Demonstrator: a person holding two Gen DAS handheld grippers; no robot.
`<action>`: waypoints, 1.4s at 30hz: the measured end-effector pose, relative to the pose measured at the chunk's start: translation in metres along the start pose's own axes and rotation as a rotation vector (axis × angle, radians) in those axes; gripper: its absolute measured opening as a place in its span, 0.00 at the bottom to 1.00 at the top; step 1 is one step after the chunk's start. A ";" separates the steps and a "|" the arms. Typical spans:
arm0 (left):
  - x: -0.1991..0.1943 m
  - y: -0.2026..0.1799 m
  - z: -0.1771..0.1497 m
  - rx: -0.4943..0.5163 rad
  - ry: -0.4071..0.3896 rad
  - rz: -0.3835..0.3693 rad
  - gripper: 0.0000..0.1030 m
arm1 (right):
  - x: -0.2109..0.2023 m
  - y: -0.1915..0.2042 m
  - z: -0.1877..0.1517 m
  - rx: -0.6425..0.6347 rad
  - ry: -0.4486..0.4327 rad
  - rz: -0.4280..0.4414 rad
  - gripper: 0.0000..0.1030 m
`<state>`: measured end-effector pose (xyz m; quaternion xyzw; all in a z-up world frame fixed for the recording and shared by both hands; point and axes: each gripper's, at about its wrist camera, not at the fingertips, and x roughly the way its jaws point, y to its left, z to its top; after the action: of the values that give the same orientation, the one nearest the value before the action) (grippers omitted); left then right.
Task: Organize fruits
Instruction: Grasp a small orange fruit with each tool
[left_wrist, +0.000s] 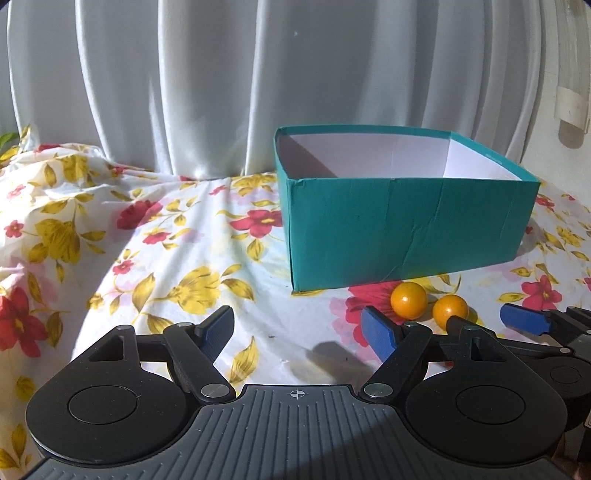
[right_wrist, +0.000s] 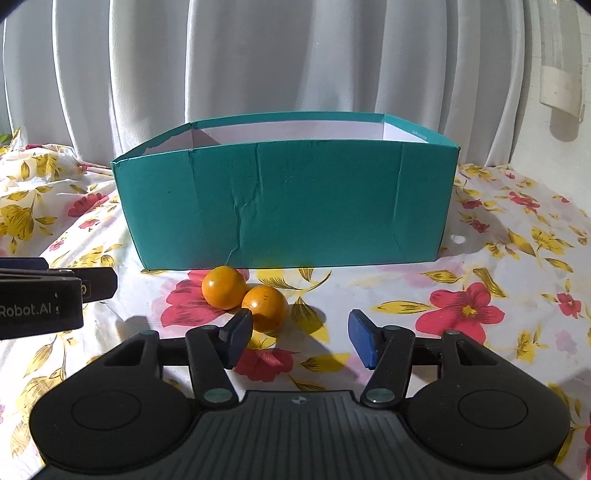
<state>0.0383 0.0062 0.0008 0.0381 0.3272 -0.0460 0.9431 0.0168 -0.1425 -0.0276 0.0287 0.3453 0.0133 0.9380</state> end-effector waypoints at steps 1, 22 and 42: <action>0.001 0.000 0.000 0.001 0.003 0.001 0.79 | 0.001 0.001 0.000 -0.001 0.003 0.004 0.55; 0.009 0.001 -0.002 0.002 0.041 -0.019 0.78 | 0.014 0.009 0.001 -0.042 0.052 0.024 0.41; 0.015 -0.002 -0.003 0.006 0.072 -0.019 0.77 | 0.014 0.010 0.001 -0.062 0.050 0.028 0.40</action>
<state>0.0479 0.0036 -0.0104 0.0395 0.3613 -0.0547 0.9300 0.0283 -0.1323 -0.0350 0.0040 0.3676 0.0379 0.9292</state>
